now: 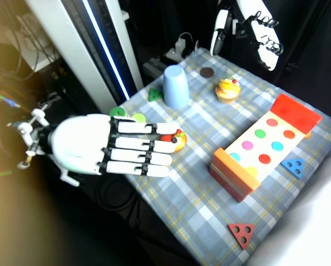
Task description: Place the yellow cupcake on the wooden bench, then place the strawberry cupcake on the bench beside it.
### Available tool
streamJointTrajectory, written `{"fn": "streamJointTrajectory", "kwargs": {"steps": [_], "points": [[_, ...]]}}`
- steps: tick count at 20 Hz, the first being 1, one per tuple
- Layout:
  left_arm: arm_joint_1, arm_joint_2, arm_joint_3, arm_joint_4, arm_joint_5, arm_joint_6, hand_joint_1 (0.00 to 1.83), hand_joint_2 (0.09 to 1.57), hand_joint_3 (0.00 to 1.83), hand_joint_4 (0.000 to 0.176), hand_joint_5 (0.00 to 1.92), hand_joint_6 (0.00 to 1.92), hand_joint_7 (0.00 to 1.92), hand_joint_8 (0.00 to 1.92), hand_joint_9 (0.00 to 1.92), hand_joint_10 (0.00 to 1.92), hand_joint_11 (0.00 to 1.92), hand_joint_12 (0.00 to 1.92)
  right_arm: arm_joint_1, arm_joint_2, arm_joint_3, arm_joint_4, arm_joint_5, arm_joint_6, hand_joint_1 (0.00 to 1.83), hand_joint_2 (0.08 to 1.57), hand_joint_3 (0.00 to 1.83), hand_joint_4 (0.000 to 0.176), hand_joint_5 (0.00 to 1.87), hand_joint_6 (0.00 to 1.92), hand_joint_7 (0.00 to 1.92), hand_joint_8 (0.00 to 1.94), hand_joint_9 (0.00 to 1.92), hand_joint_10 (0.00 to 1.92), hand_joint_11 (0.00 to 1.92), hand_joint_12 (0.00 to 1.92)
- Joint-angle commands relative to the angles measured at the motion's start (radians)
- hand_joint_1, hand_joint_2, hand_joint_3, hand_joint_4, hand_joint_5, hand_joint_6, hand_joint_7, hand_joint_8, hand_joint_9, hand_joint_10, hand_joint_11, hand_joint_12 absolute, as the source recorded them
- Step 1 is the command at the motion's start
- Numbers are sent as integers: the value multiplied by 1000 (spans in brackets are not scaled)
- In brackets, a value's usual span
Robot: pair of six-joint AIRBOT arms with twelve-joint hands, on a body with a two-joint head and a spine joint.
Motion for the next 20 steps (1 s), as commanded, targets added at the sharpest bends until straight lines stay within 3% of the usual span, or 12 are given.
{"fn": "streamJointTrajectory", "kwargs": {"steps": [1,3,5,6,8,12,16,20], "points": [[-13,1,6,9,-91,-4,522,911,3,176,263,2,306,1,313,16,0,640,8,1,5,31,113,2,547,1302,3,0,515,5,493,5,462,12,223,603],[-29,-12,18,-5,-37,46,657,859,0,176,260,2,299,1,319,7,0,667,8,1,5,31,112,2,544,1301,0,0,527,1,503,1,463,0,235,549],[-52,-34,23,-65,29,197,687,823,0,176,264,2,314,1,339,4,0,797,8,1,6,30,112,2,571,1313,0,0,533,0,514,0,456,0,247,491],[-57,-40,23,-91,48,258,688,836,1,176,251,4,291,4,309,6,0,708,9,1,6,30,112,2,539,1319,0,0,544,0,533,0,478,0,276,443],[-62,-58,32,-169,90,386,733,797,0,176,257,4,294,3,348,13,0,740,13,2,6,26,113,3,497,1319,0,0,547,0,542,0,499,0,330,375],[-89,-106,86,-234,169,447,814,797,3,176,234,4,284,2,357,0,0,687,13,4,7,24,113,3,662,1314,0,0,553,1,558,3,514,3,360,338],[-101,-131,99,-254,181,489,861,815,2,176,232,0,336,8,401,5,0,784,14,3,7,19,112,3,572,1314,2,0,554,1,561,2,527,4,399,261],[-106,-141,109,-260,193,489,921,887,7,176,328,5,447,8,477,10,0,859,12,3,9,19,111,3,634,1305,0,0,569,3,578,3,542,3,418,259]]}}
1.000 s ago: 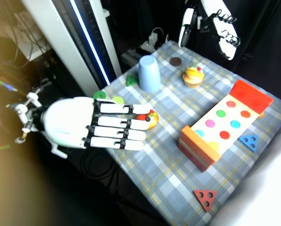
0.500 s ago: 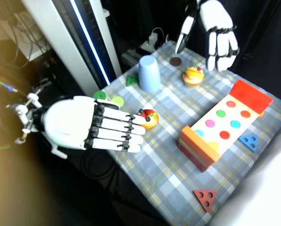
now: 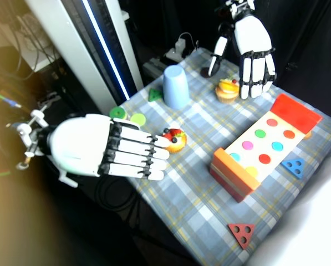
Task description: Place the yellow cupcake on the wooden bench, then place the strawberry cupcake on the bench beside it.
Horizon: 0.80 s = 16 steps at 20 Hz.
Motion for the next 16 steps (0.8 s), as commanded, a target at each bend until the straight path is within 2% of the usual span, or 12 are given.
{"fn": "streamJointTrajectory", "kwargs": {"steps": [1,2,4,5,7,9,10,11,13,14,15,16], "points": [[-15,-7,7,2,-94,-1,924,902,3,176,371,7,494,9,516,13,0,909,11,2,3,30,116,3,660,1301,0,0,574,4,584,4,548,4,424,260],[-18,-14,14,-6,-91,-1,938,945,10,176,429,13,522,9,521,8,0,860,11,2,4,29,113,3,686,1301,0,0,568,1,584,3,553,5,429,262],[-23,-27,22,-18,-89,-1,950,977,4,170,502,8,580,7,564,12,0,905,10,1,5,27,108,3,688,1304,0,0,553,0,577,0,549,2,424,259],[-25,-30,22,-18,-89,-1,969,974,1,155,534,9,612,10,594,15,0,941,10,1,5,27,108,3,664,1306,1,0,550,0,576,0,554,3,429,258],[-30,-36,25,-13,-81,-1,958,980,1,154,513,0,617,5,589,6,0,911,10,1,5,27,108,3,683,1308,1,0,553,1,582,2,563,5,439,258],[-35,-41,30,-9,-68,-1,989,973,0,145,499,6,607,4,575,1,0,822,10,1,5,27,108,3,720,1306,0,0,553,0,592,3,570,5,452,262],[-37,-42,32,-7,-63,-1,980,978,0,148,491,2,600,1,572,0,0,812,9,1,5,27,108,3,724,1305,0,0,556,2,592,3,570,4,451,261],[-41,-45,37,-6,-50,-1,1009,966,0,142,510,5,600,1,572,0,0,865,9,1,5,27,108,3,745,1300,0,0,559,2,598,4,575,5,452,261],[-44,-50,44,-6,-36,-1,1011,986,3,153,489,0,571,0,554,1,0,857,7,1,5,27,108,3,765,1303,0,0,559,1,597,2,575,4,458,264],[-47,-54,48,-6,-29,-1,1079,983,0,144,504,6,584,5,570,7,0,852,5,1,5,27,108,3,766,1301,0,0,562,2,602,4,580,5,459,264],[-48,-56,50,-6,-28,-1,1134,983,0,125,529,14,608,13,580,10,0,852,4,1,5,27,108,4,754,1304,0,0,563,2,606,4,588,7,468,267],[-48,-59,51,-6,-27,-1,1204,1004,3,120,566,11,665,20,630,21,0,812,4,1,5,27,108,5,751,1305,1,0,565,3,607,4,590,7,467,267]]}}
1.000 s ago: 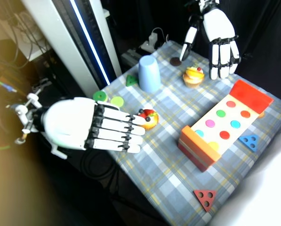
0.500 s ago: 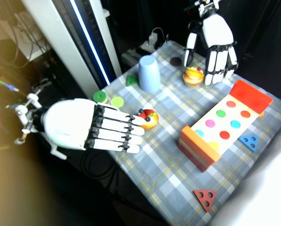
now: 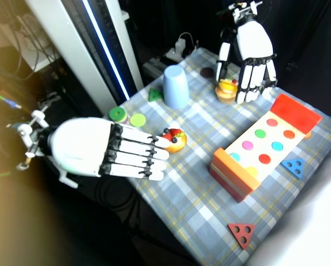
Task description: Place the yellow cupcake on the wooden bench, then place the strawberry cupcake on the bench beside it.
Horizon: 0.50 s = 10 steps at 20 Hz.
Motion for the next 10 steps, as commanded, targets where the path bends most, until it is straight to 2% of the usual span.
{"fn": "streamJointTrajectory", "kwargs": {"steps": [1,2,3,4,5,6,7,8,9,10], "points": [[-12,-5,7,10,-91,-1,1266,998,0,91,656,17,753,36,725,47,0,844,5,1,5,33,115,6,754,1305,0,0,567,3,609,4,592,7,465,265],[-14,-9,10,9,-87,-1,1262,1025,6,61,729,8,818,33,774,49,0,861,5,1,5,33,115,6,761,1305,1,0,571,4,611,4,595,7,473,266],[-14,-13,13,9,-86,-1,1262,1025,6,61,729,8,818,33,774,49,0,861,4,1,5,33,115,6,761,1305,1,0,571,4,611,4,595,7,473,266],[-15,-18,15,9,-84,-1,1219,1020,2,45,777,11,873,40,795,49,0,897,3,0,5,33,115,6,712,1312,4,0,568,2,608,2,593,4,472,264],[-16,-22,19,9,-83,-1,1330,1063,9,9,832,11,989,759,833,46,0,962,2,0,5,33,115,7,705,1315,5,0,565,1,604,0,589,2,465,260],[-16,-24,21,1,-83,-1,1349,1088,6,0,877,12,976,968,855,47,0,1011,1,0,4,34,115,8,717,1313,2,0,568,1,606,1,592,3,466,259],[-16,-25,21,-5,-88,-1,1354,1093,1,0,915,12,979,1001,884,52,0,1047,0,0,4,34,115,9,716,1311,1,0,566,0,603,0,587,0,460,257],[-17,-27,21,-11,-97,-1,1269,1104,0,0,979,619,1008,1084,897,43,0,1052,0,0,4,34,115,9,702,1311,1,0,569,1,610,3,597,4,472,261],[-18,-28,21,-16,-107,-1,1230,1130,0,0,939,848,962,1170,921,41,0,1089,-1,0,3,35,115,9,702,1313,2,0,567,1,613,3,605,7,481,265],[-20,-27,19,-24,-126,-2,1222,1126,0,0,949,884,971,1140,951,44,13,1106,-2,0,3,36,115,10,704,1313,2,0,569,1,614,4,611,8,487,267]]}}
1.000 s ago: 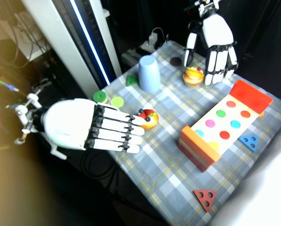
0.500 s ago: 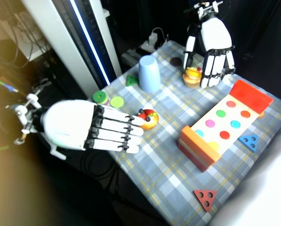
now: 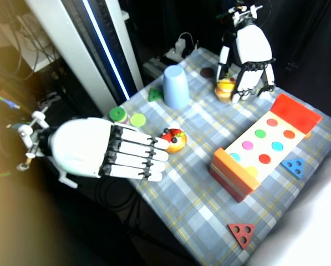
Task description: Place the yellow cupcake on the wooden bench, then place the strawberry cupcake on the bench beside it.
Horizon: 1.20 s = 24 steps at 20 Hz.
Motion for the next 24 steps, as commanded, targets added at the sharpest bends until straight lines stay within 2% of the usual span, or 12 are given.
{"fn": "streamJointTrajectory", "kwargs": {"steps": [1,7,8,9,10,12,14,15,16,18,21,24], "points": [[-13,2,-6,11,-137,-17,1226,1121,0,0,979,833,970,1152,952,39,2,1043,3,0,4,34,116,8,728,1309,0,0,571,1,612,2,606,5,479,265],[-70,69,-53,142,-316,-181,1237,1138,1,0,938,838,944,1252,944,19,61,937,0,0,4,38,116,8,762,1305,0,0,578,4,634,5,616,5,484,276],[-107,77,-54,164,-346,-196,1106,1110,0,8,987,922,894,692,982,28,135,913,0,0,4,39,116,8,780,1303,0,0,579,3,640,5,626,6,490,284],[-138,79,-51,179,-360,-197,1066,1090,0,88,1024,901,1019,146,943,7,96,869,0,0,4,39,116,8,760,1305,0,0,582,3,647,5,637,7,498,295],[-194,73,-34,198,-356,-197,1045,1095,1,127,1009,925,1040,68,920,15,18,1041,0,-1,5,39,116,8,758,1305,0,0,582,3,647,4,638,7,496,294],[-260,45,2,212,-326,-197,1054,1078,0,136,1050,857,1093,52,969,39,26,1219,0,-3,7,39,116,8,742,1309,1,0,578,1,643,2,636,5,496,295],[-361,-15,76,216,-228,-197,1044,1073,0,174,1053,852,1111,37,970,46,79,1379,0,-8,11,39,116,8,751,1309,0,0,584,3,642,1,628,0,486,292],[-402,-48,119,199,-172,-179,1050,1061,0,176,1078,809,1113,26,958,37,128,1307,0,-12,13,39,116,8,727,1313,2,0,581,1,636,0,622,0,480,291],[-432,-88,168,151,-117,-121,967,978,0,27,961,296,1096,11,951,26,156,1245,2,-18,18,39,116,8,703,1315,3,0,578,0,627,0,606,0,461,281],[-460,-153,238,37,-38,29,845,942,0,53,941,24,1042,0,950,18,118,1196,3,-29,25,37,116,8,693,1317,2,0,579,1,621,0,590,0,455,271],[-468,-228,324,-95,30,164,876,905,0,65,889,4,940,0,793,0,26,1090,4,-34,30,33,116,14,744,1315,0,0,583,1,627,2,604,5,504,205],[-466,-295,405,-242,94,332,887,962,2,48,856,0,921,0,799,3,49,1083,4,-44,43,24,111,18,731,1316,0,0,582,1,629,2,613,6,512,205]]}}
